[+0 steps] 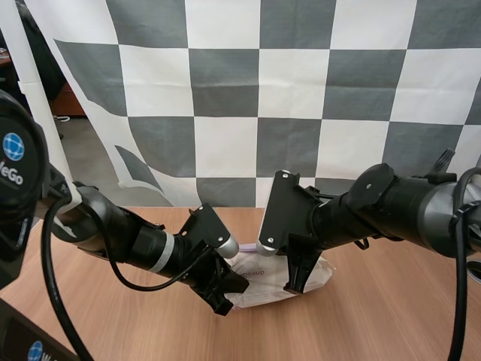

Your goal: Open the wet wipes lid

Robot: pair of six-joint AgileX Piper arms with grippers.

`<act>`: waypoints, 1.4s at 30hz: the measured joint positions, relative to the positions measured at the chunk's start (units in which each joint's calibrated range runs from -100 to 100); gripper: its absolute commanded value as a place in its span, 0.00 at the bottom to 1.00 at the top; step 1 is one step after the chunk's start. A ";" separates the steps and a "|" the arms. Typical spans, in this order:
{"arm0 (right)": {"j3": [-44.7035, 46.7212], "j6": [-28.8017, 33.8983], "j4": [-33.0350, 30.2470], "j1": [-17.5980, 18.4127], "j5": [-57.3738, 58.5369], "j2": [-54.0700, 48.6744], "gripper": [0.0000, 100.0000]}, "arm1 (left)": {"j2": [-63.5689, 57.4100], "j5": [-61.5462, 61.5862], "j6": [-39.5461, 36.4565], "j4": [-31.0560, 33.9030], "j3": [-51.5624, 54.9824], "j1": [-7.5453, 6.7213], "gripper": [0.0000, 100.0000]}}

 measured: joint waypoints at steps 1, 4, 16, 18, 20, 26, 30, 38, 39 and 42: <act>0.00 0.00 0.00 0.00 0.00 0.00 0.00 | 0.00 0.00 0.00 0.00 0.00 0.00 0.00; 0.00 0.00 0.00 0.00 0.00 0.00 0.00 | 0.00 0.00 0.00 0.00 0.00 0.00 0.00; -0.12 0.00 8.01 0.00 -3.95 1.42 0.00 | 0.00 -0.11 0.00 0.73 0.00 0.00 0.00; -0.75 0.00 9.88 0.00 -5.52 2.87 0.00 | 0.00 -0.11 0.00 0.61 0.38 0.00 0.00; -1.43 0.00 10.89 0.00 -5.65 4.40 0.00 | 0.00 -0.11 0.00 0.61 0.59 0.00 0.00; -5.81 0.00 13.65 0.00 -5.65 9.95 0.00 | 0.00 -0.11 0.00 1.20 0.59 0.00 0.00; -7.98 0.00 14.35 0.00 -5.87 14.23 0.00 | 0.00 0.08 0.00 1.53 0.59 0.00 0.00; -9.96 -0.02 18.97 0.06 -5.82 22.85 0.00 | 0.00 0.29 0.00 1.60 0.59 0.00 0.00; -10.13 -0.02 20.13 0.06 -6.72 23.55 0.00 | 0.00 0.29 0.00 1.60 0.59 0.00 0.00; -10.26 -0.02 20.82 0.06 -8.58 26.80 0.00 | 0.00 0.07 0.00 1.72 0.59 0.00 0.00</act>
